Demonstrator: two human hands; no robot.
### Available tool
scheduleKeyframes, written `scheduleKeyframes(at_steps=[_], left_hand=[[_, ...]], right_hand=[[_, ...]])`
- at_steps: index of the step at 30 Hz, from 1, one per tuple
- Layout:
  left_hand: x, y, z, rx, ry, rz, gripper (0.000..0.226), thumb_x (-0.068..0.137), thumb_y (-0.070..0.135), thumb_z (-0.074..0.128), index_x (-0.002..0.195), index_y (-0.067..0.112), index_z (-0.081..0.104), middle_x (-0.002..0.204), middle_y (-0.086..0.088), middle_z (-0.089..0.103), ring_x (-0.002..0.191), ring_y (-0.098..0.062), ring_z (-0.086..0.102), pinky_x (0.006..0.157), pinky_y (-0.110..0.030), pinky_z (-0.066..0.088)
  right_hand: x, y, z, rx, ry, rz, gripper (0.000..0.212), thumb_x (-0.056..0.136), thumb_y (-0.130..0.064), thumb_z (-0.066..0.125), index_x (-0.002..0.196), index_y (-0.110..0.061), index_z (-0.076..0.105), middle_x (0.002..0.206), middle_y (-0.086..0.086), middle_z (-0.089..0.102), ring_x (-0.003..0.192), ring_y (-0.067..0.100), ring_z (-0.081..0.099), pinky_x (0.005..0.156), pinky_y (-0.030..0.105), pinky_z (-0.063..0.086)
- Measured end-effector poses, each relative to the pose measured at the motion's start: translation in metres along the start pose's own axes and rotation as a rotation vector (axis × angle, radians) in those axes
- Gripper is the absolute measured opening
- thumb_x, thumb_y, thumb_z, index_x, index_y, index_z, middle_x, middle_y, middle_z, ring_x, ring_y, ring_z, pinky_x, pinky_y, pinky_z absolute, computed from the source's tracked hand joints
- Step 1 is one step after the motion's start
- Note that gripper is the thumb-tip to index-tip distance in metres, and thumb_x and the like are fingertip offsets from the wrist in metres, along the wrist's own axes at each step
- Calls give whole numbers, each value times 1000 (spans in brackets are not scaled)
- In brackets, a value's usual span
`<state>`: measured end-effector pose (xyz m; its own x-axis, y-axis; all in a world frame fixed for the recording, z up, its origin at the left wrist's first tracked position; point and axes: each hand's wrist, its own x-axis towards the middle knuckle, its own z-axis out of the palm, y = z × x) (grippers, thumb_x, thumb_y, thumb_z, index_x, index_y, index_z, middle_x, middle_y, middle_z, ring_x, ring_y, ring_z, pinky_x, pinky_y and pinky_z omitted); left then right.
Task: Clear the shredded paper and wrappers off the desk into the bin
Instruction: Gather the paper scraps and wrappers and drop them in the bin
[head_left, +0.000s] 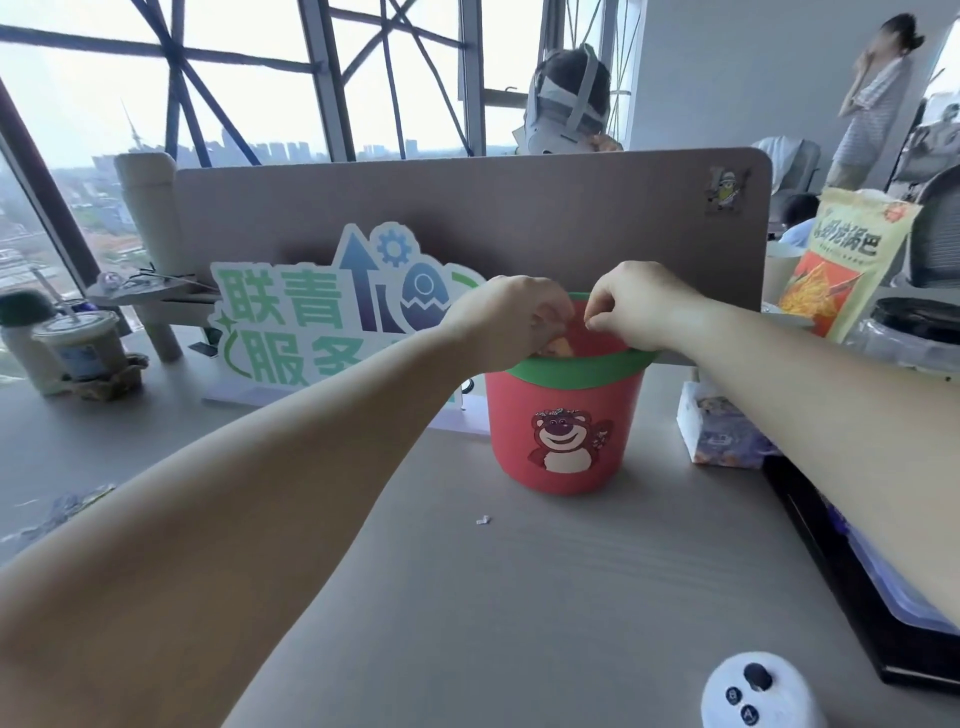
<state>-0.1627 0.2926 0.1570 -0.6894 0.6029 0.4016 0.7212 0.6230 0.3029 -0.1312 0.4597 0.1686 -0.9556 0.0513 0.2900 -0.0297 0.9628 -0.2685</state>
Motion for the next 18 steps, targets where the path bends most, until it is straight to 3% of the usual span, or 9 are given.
scheduleKeyframes(at_steps=[8,13,15,18], left_hand=[[-4,2,-4,42,-13,23,23,86,19,52,101,26,68,99,9,71,91,-17,65,85,-35,53],[-7,0,-6,100,83,52,25,91,19,47,102,25,68,99,11,71,93,-16,64,103,-33,37],[-8,0,-7,123,111,50,27,93,18,44,104,25,67,101,10,71,94,-16,62,106,-30,29],[-11,0,-9,143,102,38,32,91,16,42,107,28,66,102,7,71,98,-20,60,106,-30,29]], right_hand=[[-6,-4,-5,2,22,-39,17,83,-14,57,90,-18,72,100,1,69,96,21,60,78,28,46],[-6,-7,-3,-7,5,-23,5,81,-24,64,78,-22,67,91,2,68,88,22,61,74,30,48],[-6,-8,-3,-23,8,-25,10,81,-30,65,75,-22,63,89,2,65,87,23,59,73,31,47],[-6,-10,-4,-25,23,-36,10,86,-27,57,84,-20,64,98,2,62,93,23,55,78,32,46]])
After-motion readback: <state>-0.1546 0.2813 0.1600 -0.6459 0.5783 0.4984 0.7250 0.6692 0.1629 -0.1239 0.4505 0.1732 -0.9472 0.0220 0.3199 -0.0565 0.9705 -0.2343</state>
